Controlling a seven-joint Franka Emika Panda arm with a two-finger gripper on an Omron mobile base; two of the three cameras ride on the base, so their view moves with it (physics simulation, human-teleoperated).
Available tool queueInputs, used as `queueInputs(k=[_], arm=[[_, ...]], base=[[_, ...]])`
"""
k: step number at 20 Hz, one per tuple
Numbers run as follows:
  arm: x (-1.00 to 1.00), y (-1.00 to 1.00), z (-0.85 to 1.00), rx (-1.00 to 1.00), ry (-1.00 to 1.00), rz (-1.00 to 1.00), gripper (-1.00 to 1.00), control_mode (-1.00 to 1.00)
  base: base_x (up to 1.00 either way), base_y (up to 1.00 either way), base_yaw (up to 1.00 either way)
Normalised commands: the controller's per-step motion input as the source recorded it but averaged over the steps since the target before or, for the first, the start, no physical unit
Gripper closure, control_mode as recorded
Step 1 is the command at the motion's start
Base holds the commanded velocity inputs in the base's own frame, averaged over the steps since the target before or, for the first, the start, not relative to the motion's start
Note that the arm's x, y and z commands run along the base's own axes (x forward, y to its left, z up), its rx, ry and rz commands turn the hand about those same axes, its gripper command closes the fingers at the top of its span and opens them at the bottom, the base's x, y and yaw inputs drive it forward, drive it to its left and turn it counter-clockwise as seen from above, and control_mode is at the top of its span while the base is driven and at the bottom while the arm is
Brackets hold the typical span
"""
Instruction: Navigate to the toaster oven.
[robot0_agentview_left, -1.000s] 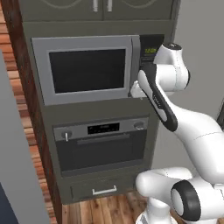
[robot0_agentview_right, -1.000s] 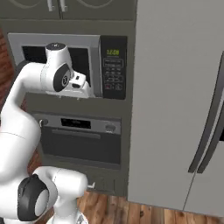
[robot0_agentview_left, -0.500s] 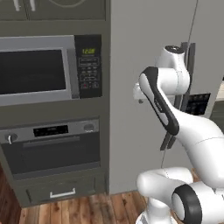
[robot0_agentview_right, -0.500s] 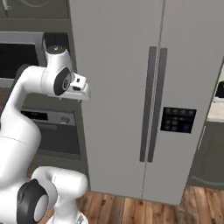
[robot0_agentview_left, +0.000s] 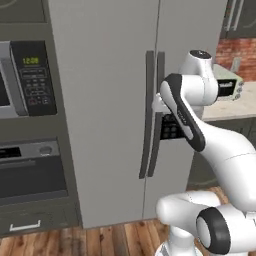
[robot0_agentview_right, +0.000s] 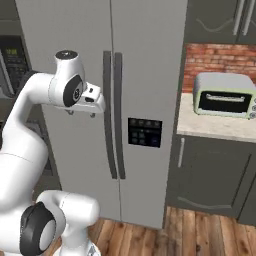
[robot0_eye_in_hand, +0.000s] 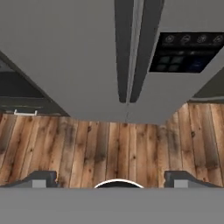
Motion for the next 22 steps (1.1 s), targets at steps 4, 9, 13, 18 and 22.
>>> queueInputs(k=[4,9,13,18,22], arm=[[0.0,0.0,0.0,0.0,0.0,0.0,-1.0,1.0],[0.0,0.0,0.0,0.0,0.0,0.0,-1.0,1.0],[0.0,0.0,0.0,0.0,0.0,0.0,-1.0,1.0],[0.0,0.0,0.0,0.0,0.0,0.0,-1.0,1.0],[0.0,0.0,0.0,0.0,0.0,0.0,-1.0,1.0]], base=[[0.21,-1.0,0.19],[0.37,-1.0,0.03],[0.85,-1.0,-0.03],[1.0,-1.0,-0.05],[1.0,-0.85,-0.11]])
